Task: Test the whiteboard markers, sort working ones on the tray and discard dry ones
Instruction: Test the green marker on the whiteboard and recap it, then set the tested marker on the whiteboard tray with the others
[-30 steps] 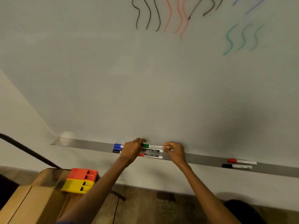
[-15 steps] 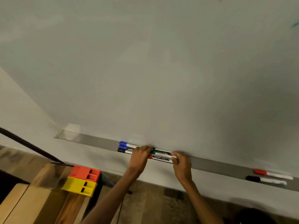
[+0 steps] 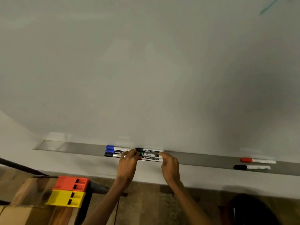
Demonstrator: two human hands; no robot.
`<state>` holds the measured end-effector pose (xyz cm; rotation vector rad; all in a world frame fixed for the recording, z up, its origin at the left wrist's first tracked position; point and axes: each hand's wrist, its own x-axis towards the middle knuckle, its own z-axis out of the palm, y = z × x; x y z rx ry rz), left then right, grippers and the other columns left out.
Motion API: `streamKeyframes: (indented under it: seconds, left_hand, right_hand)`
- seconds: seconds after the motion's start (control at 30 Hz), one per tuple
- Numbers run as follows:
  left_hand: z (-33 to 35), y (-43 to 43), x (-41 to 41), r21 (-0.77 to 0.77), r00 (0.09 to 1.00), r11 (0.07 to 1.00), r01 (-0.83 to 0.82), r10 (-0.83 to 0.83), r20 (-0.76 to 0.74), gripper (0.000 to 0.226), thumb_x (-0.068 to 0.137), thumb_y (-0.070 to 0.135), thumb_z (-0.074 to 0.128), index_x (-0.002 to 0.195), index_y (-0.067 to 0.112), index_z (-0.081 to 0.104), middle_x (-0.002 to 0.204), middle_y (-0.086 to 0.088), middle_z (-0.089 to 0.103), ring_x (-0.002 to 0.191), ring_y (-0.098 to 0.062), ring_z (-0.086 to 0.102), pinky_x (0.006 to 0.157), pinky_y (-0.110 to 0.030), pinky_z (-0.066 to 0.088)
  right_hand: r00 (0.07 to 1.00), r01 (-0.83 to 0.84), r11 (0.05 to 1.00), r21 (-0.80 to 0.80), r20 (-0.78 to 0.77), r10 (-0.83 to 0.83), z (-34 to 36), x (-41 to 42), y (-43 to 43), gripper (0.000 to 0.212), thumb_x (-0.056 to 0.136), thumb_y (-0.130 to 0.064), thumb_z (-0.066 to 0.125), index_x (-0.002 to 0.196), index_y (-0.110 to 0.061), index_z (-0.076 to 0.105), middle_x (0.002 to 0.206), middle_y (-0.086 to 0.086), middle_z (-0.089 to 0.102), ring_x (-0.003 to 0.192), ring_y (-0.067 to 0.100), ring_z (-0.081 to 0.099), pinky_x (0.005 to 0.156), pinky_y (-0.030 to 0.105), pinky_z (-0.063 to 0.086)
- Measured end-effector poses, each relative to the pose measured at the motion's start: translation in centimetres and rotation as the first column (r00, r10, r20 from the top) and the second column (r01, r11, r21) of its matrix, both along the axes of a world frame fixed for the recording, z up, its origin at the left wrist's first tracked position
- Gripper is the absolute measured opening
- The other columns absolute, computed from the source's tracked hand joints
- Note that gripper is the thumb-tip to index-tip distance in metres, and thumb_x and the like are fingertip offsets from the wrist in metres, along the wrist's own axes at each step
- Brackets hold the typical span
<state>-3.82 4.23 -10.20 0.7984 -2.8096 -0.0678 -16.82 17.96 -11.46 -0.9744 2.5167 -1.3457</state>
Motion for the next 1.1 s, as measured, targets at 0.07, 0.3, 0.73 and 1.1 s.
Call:
streamKeyframes:
  seconds: [0.07, 0.3, 0.73, 1.1]
  left_hand:
    - [0.1, 0.2, -0.1, -0.028, 0.999, 1.0, -0.009, 0.009, -0.032, 0.036, 0.066, 0.007, 0.083, 0.1, 0.016, 0.072, 0.108, -0.006, 0.069, 0.095, -0.024, 0.068, 0.086, -0.04, 0.051]
    - [2.9, 4.6, -3.7, 0.039, 0.986, 0.995, 0.088, -0.082, -0.148, 0.026, 0.085, 0.028, 0.046, 0.077, 0.023, 0.07, 0.076, 0.004, 0.07, 0.066, -0.023, 0.066, 0.064, -0.03, 0.05]
    - [6.0, 19.0, -18.7, 0.316, 0.96, 0.908, 0.273, -0.24, -0.142, 0.02, 0.098, 0.029, 0.048, 0.111, 0.02, 0.059, 0.109, -0.002, 0.063, 0.086, -0.026, 0.063, 0.079, -0.035, 0.047]
    - [1.8, 27.8, -27.2, 0.443, 0.919, 0.834, 0.329, -0.391, 0.055, 0.035, 0.096, 0.026, 0.053, 0.129, 0.016, 0.053, 0.123, -0.006, 0.052, 0.104, -0.029, 0.058, 0.088, -0.04, 0.047]
  right_hand:
    - [1.0, 0.012, 1.0, -0.016, 0.009, -0.011, 0.4, -0.1, 0.6, 0.053, 0.073, 0.022, 0.054, 0.109, -0.012, 0.073, 0.102, -0.002, 0.072, 0.094, 0.011, 0.066, 0.089, 0.007, 0.044]
    - [0.989, 0.134, 0.99, -0.034, 0.066, -0.132, 2.9, -2.8, 5.6, 0.026, 0.089, 0.002, 0.058, 0.11, -0.008, 0.069, 0.107, 0.007, 0.071, 0.099, 0.018, 0.065, 0.091, 0.023, 0.051]
    - [0.97, 0.244, 0.97, 0.022, -0.028, -0.243, 5.4, -16.1, 20.3, 0.026, 0.083, 0.003, 0.058, 0.101, -0.012, 0.069, 0.103, 0.0, 0.069, 0.098, 0.011, 0.061, 0.091, 0.021, 0.047]
    - [0.989, 0.064, 0.953, 0.297, -0.143, -0.022, 0.5, -22.4, 28.3, 0.037, 0.08, -0.017, 0.075, 0.116, -0.017, 0.065, 0.114, 0.003, 0.068, 0.104, 0.02, 0.064, 0.094, 0.034, 0.05]
